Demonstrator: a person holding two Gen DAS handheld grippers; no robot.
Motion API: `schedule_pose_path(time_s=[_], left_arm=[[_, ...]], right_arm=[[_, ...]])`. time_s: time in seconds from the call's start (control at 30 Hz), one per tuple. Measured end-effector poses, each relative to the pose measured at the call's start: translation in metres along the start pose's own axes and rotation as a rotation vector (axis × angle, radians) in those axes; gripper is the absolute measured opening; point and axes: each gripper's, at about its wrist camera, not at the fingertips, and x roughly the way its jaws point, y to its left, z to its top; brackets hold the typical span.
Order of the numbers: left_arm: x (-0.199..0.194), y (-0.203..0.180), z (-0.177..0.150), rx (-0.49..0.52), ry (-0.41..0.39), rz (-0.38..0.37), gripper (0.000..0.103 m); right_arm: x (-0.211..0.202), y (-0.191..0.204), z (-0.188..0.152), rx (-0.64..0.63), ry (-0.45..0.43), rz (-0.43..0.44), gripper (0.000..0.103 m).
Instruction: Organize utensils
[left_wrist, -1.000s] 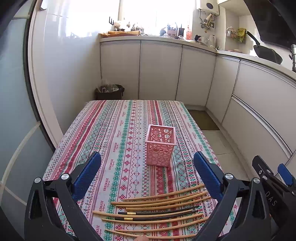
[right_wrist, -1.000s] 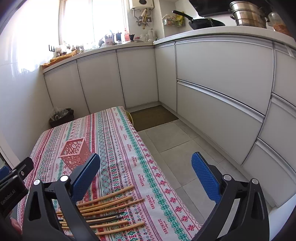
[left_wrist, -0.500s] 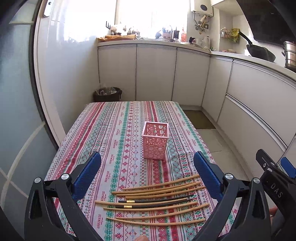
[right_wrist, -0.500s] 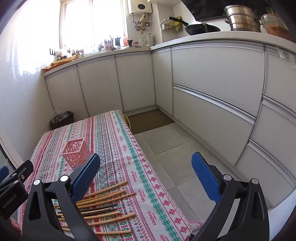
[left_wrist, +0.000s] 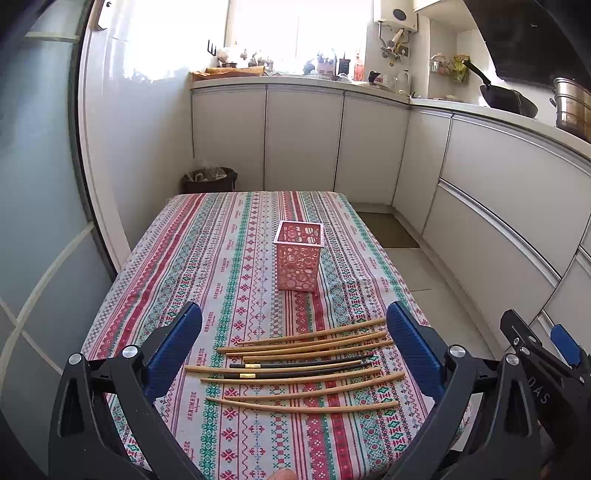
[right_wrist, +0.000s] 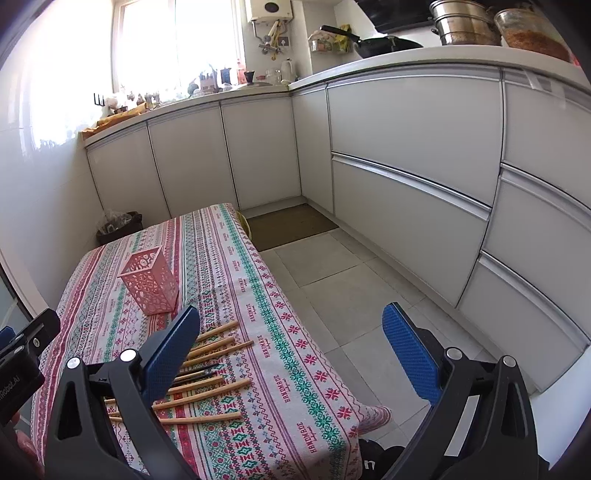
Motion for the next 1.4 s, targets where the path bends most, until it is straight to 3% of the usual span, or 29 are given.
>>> schedule_pose_path(time_s=[0.47,0.57,0.7,0.77,0.87,1.03,1.2,1.27,1.4], left_arm=[[0.009,-0.004,-0.004,0.023,0.024,0.001,0.096],[0.021,-0.009,0.002,0.082,0.059,-0.02,0.096],[0.065,-0.023,0.014,0.258,0.206,-0.11,0.096],[0.098,-0.037,0.012,0.385,0.339,-0.17,0.096],[0.146,-0.053,0.005,0.533,0.517,-0.166,0.096],[0.2,-0.074,0.003,0.559,0.736,-0.254,0.096],[0.237,-0.1,0.008,0.576,0.822,-0.269,0.095],[0.252,-0.109,0.01,0.573,0.86,-0.28,0.09],[0.273,-0.126,0.003,0.634,0.934,-0.284,0.068]], right_arm=[[0.004,-0.002,-0.002,0.017,0.009,0.005,0.096],[0.007,-0.008,0.002,0.049,0.018,0.014,0.096],[0.019,-0.023,0.005,0.13,0.072,0.049,0.096],[0.025,-0.029,0.007,0.167,0.099,0.064,0.096],[0.038,-0.038,0.007,0.23,0.152,0.103,0.096],[0.064,-0.055,0.006,0.349,0.259,0.177,0.096],[0.095,-0.072,0.002,0.475,0.38,0.236,0.096],[0.105,-0.076,0.001,0.504,0.409,0.243,0.096],[0.119,-0.081,0.0,0.539,0.443,0.252,0.096]])
